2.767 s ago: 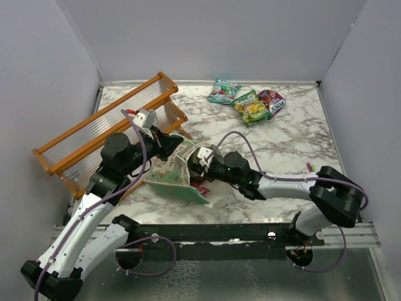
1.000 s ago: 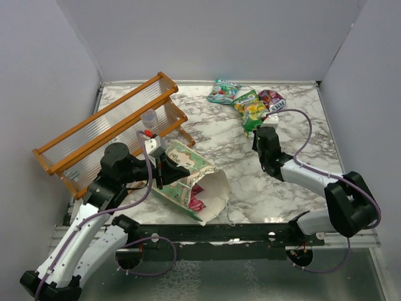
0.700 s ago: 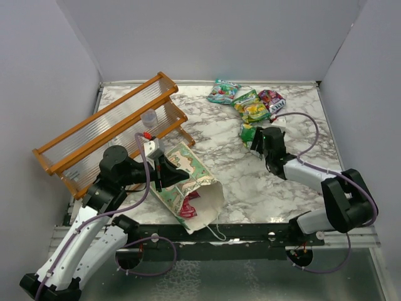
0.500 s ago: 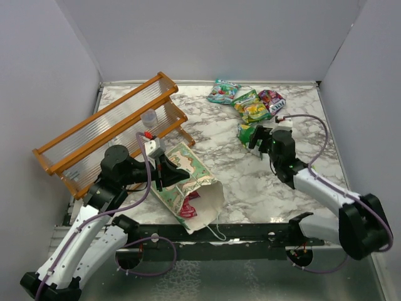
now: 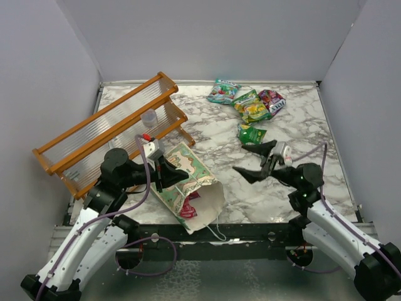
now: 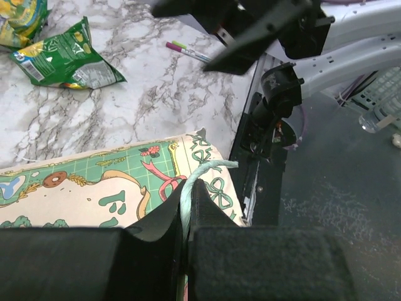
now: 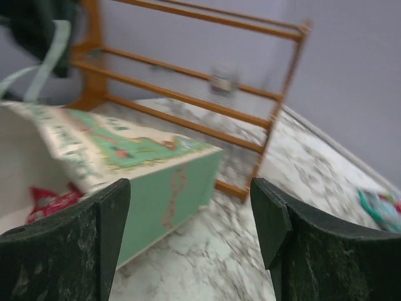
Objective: Take the snacks out of the paper bag
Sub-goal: Take out the snack from the paper bag.
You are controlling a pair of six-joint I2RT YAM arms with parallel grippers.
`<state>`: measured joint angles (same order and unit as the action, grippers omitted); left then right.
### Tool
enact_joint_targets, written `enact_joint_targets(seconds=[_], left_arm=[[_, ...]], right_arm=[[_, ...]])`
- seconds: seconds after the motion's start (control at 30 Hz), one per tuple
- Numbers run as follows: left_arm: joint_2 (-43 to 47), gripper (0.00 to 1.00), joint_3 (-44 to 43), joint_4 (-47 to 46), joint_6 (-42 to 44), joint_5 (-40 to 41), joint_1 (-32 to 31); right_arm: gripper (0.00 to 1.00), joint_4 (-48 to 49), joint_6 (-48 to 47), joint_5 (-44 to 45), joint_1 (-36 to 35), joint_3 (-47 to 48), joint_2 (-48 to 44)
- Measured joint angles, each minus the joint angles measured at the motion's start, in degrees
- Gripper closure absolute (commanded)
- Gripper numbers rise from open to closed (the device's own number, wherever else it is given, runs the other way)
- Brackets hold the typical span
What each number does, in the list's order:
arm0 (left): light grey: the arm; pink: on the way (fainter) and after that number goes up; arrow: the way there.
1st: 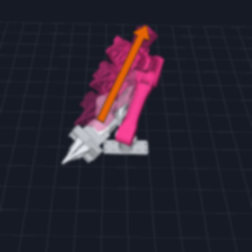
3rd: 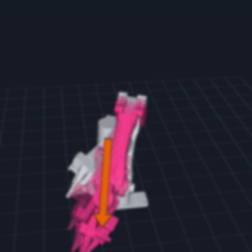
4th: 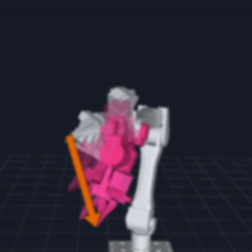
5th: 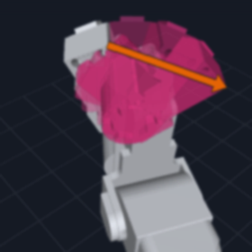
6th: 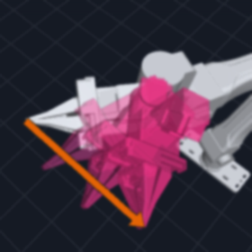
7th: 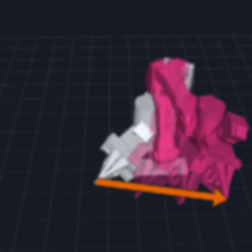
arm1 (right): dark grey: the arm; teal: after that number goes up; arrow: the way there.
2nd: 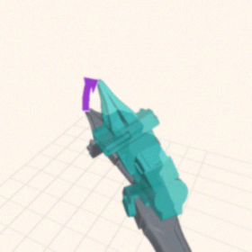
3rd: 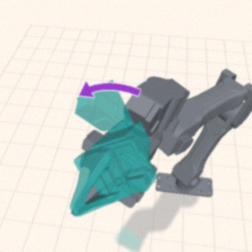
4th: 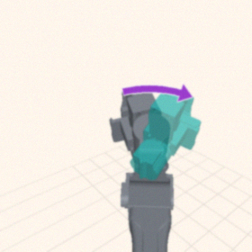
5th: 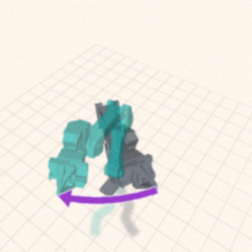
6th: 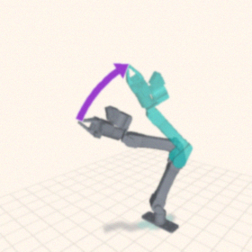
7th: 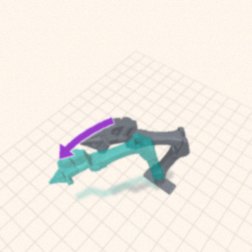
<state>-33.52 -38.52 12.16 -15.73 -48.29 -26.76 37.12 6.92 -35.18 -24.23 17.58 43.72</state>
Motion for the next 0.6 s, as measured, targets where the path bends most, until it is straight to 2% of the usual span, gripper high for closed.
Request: enact_joint_targets(seconds=[0.17, 0.3, 0.47, 0.6], left_arm=[[1.95, 1.00, 0.22, -0.26, 0.00, 1.92, 0.00], [2.49, 1.00, 1.14, -0.55, 0.02, 3.37, 0.00], [3.10, 1.00, 1.66, -0.52, 0.04, 4.85, 0.00], [4.61, 1.00, 1.99, -0.57, 0.07, 5.84, 0.00]], right_arm=[[0.28, 10.05, -7.13, -15.69, -8.04, -3.72, -5.46], [0.31, 6.99, -19.34, -21.81, -20.37, -2.91, -4.07], [0.41, -8.26, -37.03, -17.33, -36.76, 1.60, 3.65], [0.60, -16.28, -46.71, -5.88, -45.42, 3.52, 10.99]])
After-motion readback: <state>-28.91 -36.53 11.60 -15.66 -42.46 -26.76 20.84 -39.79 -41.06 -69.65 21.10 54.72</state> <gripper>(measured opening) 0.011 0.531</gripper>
